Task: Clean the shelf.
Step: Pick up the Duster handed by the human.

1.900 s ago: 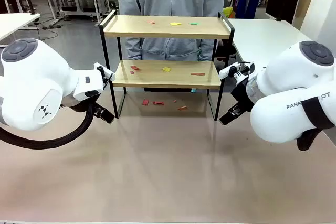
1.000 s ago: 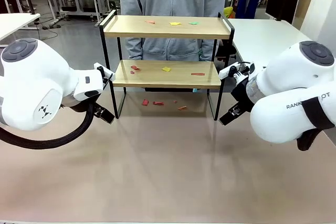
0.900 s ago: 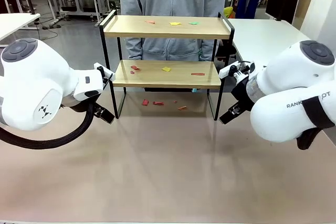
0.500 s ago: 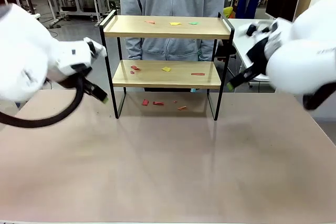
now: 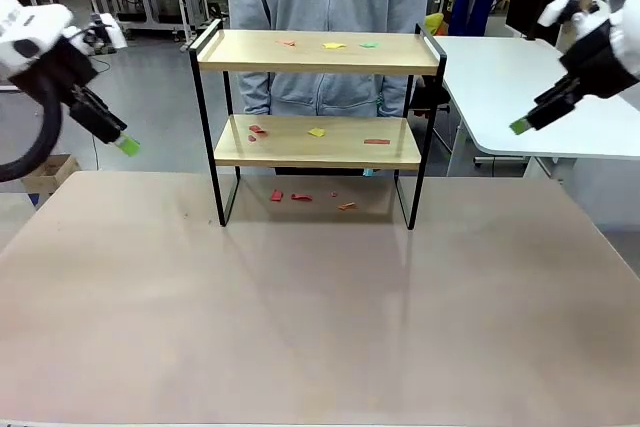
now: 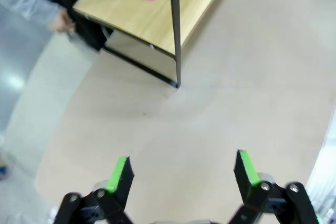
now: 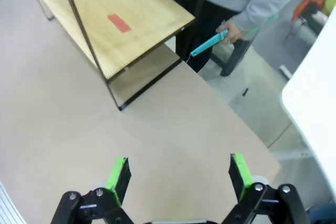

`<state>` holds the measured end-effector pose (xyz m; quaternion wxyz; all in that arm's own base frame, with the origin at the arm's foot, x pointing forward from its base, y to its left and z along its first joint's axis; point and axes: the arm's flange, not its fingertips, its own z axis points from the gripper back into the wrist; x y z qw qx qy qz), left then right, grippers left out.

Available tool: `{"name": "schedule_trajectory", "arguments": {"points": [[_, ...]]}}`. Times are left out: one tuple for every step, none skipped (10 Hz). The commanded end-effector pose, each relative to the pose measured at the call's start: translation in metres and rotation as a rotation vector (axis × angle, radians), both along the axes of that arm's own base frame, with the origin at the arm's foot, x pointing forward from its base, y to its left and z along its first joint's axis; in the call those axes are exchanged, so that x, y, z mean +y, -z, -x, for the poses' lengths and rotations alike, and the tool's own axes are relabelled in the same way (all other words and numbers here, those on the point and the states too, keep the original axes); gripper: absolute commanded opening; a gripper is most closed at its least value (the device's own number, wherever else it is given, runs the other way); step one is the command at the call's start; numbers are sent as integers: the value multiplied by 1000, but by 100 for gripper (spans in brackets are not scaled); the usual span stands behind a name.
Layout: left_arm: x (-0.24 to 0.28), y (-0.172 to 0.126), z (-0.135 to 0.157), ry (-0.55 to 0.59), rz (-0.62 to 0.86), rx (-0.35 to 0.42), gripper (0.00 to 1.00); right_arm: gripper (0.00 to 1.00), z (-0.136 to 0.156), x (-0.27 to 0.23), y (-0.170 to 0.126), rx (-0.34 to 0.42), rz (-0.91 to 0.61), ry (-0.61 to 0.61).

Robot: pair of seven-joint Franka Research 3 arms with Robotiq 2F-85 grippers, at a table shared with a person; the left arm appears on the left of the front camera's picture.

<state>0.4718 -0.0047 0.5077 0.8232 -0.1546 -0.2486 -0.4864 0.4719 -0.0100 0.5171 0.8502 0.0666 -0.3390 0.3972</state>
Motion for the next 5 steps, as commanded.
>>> {"name": "schedule_trajectory", "arguments": {"points": [[42,25,-36,130,167,22,100,100,-40,-50,31,0,-126,-206],[55,39,-39,173,220,-15,100,100,-44,-70,46,-35,-187,-268],[66,53,-41,233,267,-53,100,100,-48,-86,61,-64,-238,-316],[70,65,-41,236,312,-95,100,100,-47,-96,74,-79,-261,-333],[65,67,-43,160,367,-49,100,100,-41,-90,75,-67,-270,-324]]}}
